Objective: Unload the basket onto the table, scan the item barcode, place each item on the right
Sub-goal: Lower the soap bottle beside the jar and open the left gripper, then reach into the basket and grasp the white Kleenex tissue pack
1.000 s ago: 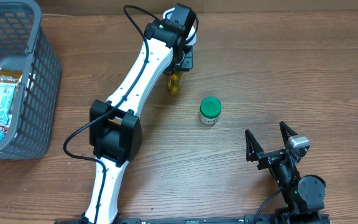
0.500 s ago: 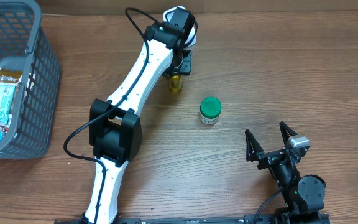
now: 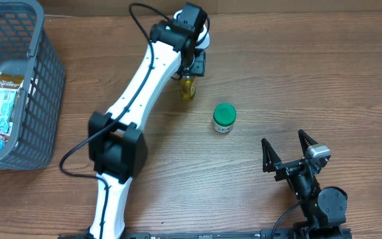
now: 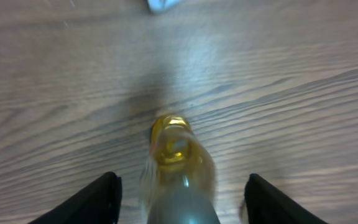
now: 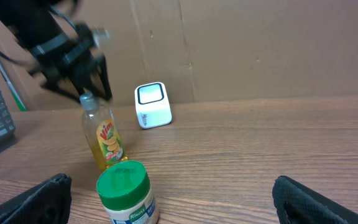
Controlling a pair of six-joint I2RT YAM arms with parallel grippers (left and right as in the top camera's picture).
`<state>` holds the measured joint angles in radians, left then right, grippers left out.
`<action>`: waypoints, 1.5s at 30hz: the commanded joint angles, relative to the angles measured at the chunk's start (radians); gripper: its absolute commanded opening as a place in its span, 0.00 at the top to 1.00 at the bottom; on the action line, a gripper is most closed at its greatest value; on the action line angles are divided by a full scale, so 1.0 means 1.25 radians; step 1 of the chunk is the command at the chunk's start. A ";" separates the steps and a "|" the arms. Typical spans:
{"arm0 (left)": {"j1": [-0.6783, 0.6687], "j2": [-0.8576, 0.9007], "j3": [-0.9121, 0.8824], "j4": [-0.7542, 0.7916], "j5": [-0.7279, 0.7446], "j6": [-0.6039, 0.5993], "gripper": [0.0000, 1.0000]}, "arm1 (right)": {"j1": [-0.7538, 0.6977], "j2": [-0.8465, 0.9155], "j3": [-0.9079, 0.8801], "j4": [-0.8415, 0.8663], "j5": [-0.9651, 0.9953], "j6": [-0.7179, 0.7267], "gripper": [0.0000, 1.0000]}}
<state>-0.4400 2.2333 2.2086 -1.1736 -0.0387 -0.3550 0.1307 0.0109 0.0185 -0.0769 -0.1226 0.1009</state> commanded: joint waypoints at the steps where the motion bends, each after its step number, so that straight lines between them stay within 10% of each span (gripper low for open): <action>1: 0.011 -0.127 0.001 0.005 0.002 0.039 0.32 | -0.003 -0.006 -0.009 0.003 0.007 0.003 0.00; 6: 0.039 -0.232 0.001 -0.013 -0.039 0.051 0.36 | -0.003 -0.006 -0.009 0.003 0.007 0.003 0.00; 17: 0.262 -0.378 0.001 -0.121 -0.103 0.048 0.95 | -0.003 -0.006 -0.009 0.003 0.007 0.003 0.00; 31: 0.698 -0.401 -0.002 -0.188 -0.103 0.038 0.96 | -0.003 -0.006 -0.009 0.003 0.007 0.003 0.00; 39: 0.821 -0.382 -0.017 -0.164 -0.128 0.078 0.78 | -0.003 -0.006 -0.009 0.003 0.007 0.003 0.00; 45: 0.851 -0.331 -0.017 -0.143 -0.124 0.184 0.23 | -0.003 -0.006 -0.009 0.003 0.007 0.003 0.00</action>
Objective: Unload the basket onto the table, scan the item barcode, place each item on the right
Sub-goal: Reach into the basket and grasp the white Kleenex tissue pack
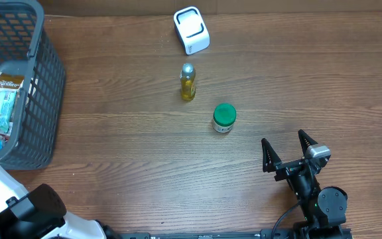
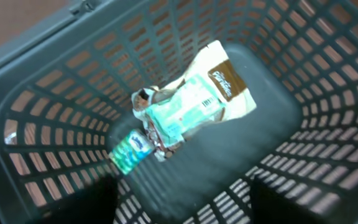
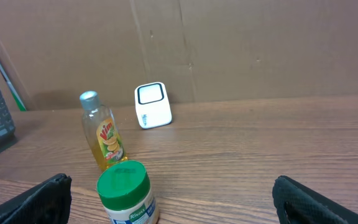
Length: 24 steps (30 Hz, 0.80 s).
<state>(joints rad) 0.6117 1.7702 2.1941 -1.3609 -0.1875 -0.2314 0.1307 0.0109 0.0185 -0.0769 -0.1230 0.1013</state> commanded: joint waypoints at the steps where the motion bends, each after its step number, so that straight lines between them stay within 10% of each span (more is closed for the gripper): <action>1: 0.009 0.052 -0.005 0.011 -0.005 0.113 0.20 | -0.003 -0.006 -0.009 0.003 0.007 0.003 0.00; 24: 0.007 0.403 -0.005 0.052 -0.080 0.329 0.04 | -0.003 -0.006 -0.009 0.003 0.007 0.003 0.00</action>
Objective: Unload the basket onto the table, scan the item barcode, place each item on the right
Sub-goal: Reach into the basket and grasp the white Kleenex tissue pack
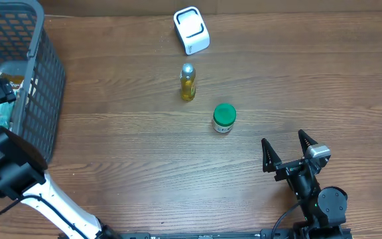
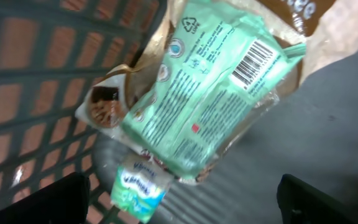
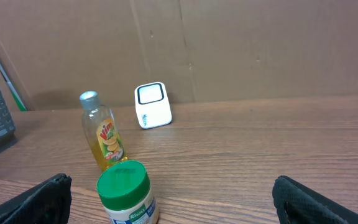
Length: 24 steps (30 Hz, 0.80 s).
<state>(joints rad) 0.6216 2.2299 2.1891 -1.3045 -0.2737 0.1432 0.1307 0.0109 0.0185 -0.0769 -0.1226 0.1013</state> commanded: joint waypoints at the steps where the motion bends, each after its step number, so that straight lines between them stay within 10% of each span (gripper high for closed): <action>1: -0.001 0.045 -0.001 0.007 -0.012 0.029 0.04 | -0.003 -0.006 -0.009 0.003 0.007 0.003 0.00; 24: 0.071 -0.026 -0.073 -0.143 -0.062 -0.173 0.08 | -0.003 -0.006 -0.009 0.003 0.007 0.003 0.00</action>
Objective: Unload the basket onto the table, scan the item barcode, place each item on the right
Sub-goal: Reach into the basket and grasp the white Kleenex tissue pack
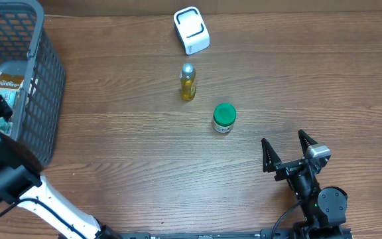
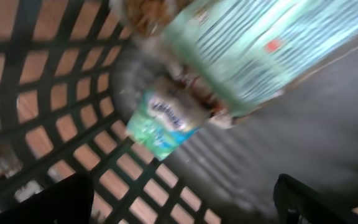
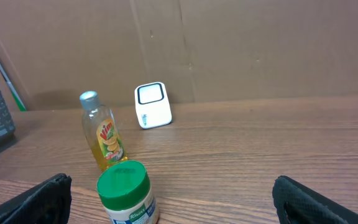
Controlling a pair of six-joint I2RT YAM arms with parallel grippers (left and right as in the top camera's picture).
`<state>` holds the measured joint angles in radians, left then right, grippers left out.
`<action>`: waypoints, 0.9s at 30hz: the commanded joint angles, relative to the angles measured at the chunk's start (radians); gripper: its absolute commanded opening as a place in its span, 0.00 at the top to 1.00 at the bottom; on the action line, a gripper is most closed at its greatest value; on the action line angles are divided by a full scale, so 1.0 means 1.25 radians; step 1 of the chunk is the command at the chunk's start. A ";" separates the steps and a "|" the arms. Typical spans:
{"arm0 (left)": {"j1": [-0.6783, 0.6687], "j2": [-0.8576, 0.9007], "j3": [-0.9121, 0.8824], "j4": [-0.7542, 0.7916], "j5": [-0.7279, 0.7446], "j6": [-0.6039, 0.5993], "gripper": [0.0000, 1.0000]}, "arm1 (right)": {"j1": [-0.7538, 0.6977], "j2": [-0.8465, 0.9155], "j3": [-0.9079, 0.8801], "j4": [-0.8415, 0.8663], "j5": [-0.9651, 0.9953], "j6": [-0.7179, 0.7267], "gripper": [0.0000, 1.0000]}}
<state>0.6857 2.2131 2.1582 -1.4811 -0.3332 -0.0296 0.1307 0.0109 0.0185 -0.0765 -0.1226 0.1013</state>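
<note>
My left gripper (image 2: 182, 194) is open deep inside the grey basket (image 1: 44, 79), with nothing between its fingers. Just ahead of it lies a small green-and-white pack (image 2: 164, 122), and a mint-green packet (image 2: 253, 50) crosses the top of that blurred view. From overhead the left gripper is at the basket's left side, below a brown-and-white bag (image 1: 0, 82). The white scanner (image 1: 191, 30) stands at the far middle of the table. My right gripper (image 1: 289, 156) rests open near the front right.
A yellow bottle (image 1: 188, 82) stands upright in front of the scanner, and a green-lidded jar (image 1: 224, 118) stands to its right front. The right wrist view shows the bottle (image 3: 105, 140), the jar (image 3: 127, 190) and the scanner (image 3: 152, 106) before a cardboard wall.
My left gripper has shifted towards the front inside the basket. The packet's barcode side filled its view before; now the small green-and-white pack is centred. The right arm is unchanged.
My left gripper first stood open around the yellow bottle near the scanner. Then it was over the basket, the bottle left standing. After that it was low in the basket over the mint-green packet, and now it is still open over the small pack.
</note>
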 commanded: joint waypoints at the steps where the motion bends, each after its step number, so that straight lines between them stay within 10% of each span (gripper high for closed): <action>1: 0.024 -0.013 -0.062 0.002 -0.017 -0.041 0.08 | -0.003 -0.006 -0.009 0.002 0.007 0.003 0.00; 27: 0.062 -0.013 -0.261 0.192 -0.025 -0.027 0.38 | -0.003 -0.006 -0.009 0.002 0.007 0.003 0.00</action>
<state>0.7597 2.2086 1.8481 -1.2541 -0.3561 -0.0681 0.1307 0.0109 0.0185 -0.0765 -0.1226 0.1009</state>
